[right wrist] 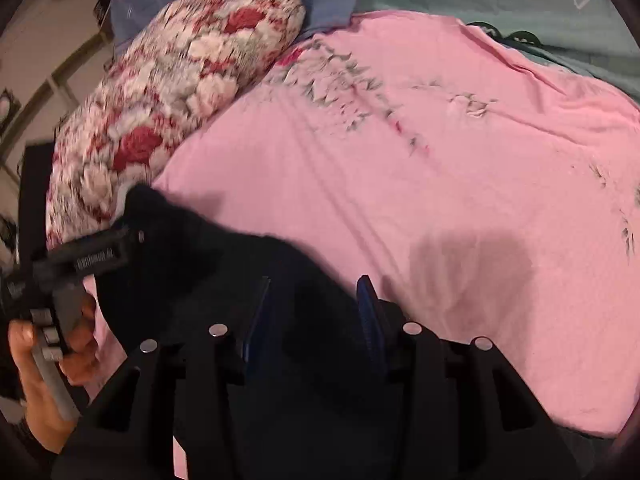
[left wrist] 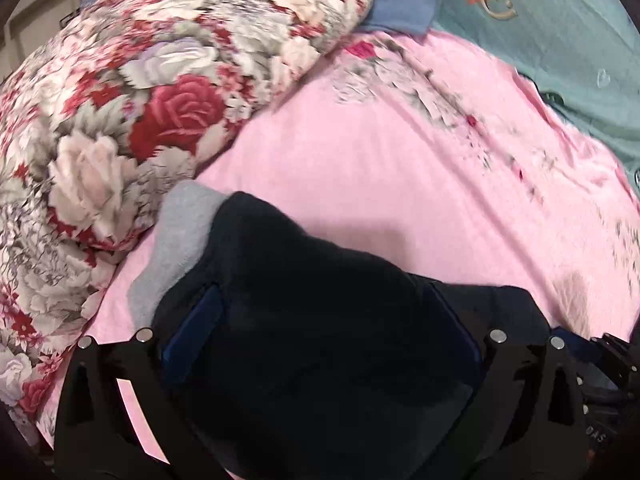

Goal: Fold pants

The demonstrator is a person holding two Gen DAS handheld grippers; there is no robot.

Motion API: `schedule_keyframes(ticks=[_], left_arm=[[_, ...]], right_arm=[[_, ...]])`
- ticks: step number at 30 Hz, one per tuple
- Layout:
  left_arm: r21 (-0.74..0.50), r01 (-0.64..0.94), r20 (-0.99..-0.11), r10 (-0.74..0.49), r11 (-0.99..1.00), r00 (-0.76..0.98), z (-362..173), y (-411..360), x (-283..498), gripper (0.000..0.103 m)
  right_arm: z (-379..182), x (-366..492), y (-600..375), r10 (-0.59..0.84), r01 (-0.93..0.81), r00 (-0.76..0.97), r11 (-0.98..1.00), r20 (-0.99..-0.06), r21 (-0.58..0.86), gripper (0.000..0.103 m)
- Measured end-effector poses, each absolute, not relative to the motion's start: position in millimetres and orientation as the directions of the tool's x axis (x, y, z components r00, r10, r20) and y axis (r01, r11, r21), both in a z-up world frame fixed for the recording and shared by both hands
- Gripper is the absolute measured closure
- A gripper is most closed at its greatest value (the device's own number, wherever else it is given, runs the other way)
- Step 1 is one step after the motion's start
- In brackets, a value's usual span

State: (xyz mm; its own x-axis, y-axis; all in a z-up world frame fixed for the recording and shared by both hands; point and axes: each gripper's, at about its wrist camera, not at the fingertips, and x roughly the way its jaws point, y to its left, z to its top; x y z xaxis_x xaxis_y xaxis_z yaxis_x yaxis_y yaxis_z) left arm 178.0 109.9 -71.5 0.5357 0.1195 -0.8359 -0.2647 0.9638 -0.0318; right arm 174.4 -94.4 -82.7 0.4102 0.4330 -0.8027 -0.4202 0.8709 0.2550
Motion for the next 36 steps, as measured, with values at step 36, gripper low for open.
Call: schedule_keyframes(ticks=[36], left_arm=[[0.111,-0.003,-0.877,0.099,0.994,0.469,-89.4,19.6,123.7,0.002]], right_arm=[[-103.7,-61.8,-447.2,0.135,0.475,0.575,0.748,-0.807,0.463,0.024]])
